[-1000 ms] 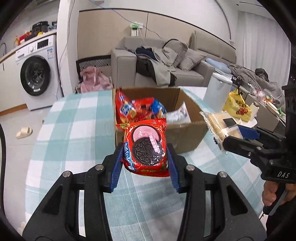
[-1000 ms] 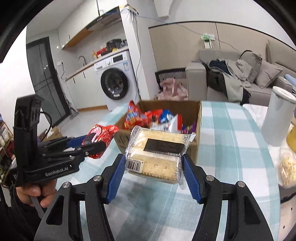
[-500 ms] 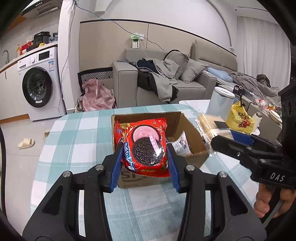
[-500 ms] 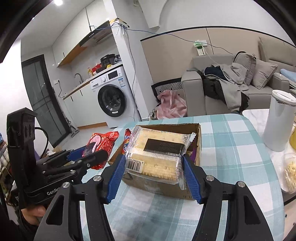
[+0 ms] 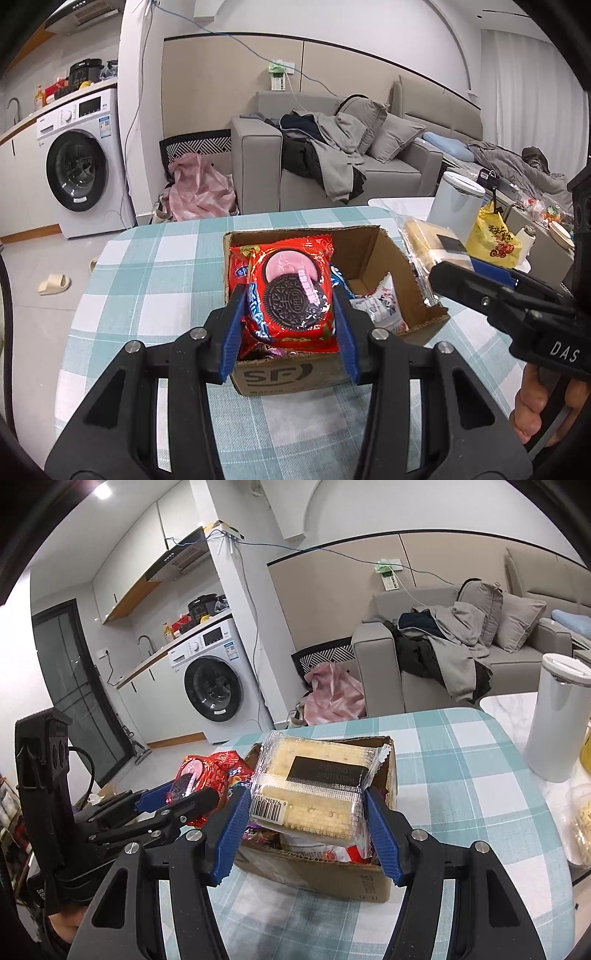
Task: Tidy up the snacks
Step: 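Lift both held packs and carry them over the cardboard box, then open both tools to drop the packs into the box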
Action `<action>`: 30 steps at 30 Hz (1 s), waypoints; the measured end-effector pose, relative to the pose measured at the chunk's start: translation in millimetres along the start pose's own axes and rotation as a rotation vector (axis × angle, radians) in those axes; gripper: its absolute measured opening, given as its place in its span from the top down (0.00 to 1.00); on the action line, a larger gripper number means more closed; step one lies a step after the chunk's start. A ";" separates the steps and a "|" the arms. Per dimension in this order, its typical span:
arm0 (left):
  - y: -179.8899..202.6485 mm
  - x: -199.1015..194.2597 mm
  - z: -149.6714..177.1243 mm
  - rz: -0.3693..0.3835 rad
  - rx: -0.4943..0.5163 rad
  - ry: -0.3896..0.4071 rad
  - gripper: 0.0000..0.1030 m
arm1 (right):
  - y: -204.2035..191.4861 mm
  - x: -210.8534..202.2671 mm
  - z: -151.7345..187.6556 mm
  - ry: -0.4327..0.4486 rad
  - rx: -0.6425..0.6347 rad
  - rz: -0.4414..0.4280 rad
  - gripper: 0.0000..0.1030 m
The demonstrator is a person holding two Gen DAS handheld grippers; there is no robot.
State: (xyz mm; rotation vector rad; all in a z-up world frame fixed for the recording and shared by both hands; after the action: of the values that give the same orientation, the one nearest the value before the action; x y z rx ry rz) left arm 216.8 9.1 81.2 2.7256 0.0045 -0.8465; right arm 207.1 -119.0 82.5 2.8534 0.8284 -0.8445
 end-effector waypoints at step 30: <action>-1.1 78.4 -4.0 -0.008 0.043 -0.060 0.59 | 28.0 80.0 -3.6 -0.060 0.099 0.015 0.38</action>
State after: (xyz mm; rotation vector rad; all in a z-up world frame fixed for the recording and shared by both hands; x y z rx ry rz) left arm 283.8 4.9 40.5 2.7411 -0.0155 -0.9405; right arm 279.7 -103.7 41.3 2.8977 0.7794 -0.9906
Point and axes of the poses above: each gripper's, at about its wrist camera, not at the fingertips, and x roughly the way its jaws point, y to its right, z to its underside, the point moved 2 cm from there along x, roughly the way its jaws point, and after that the axes turned 13 degrees about -x, right-handed, at the moved point
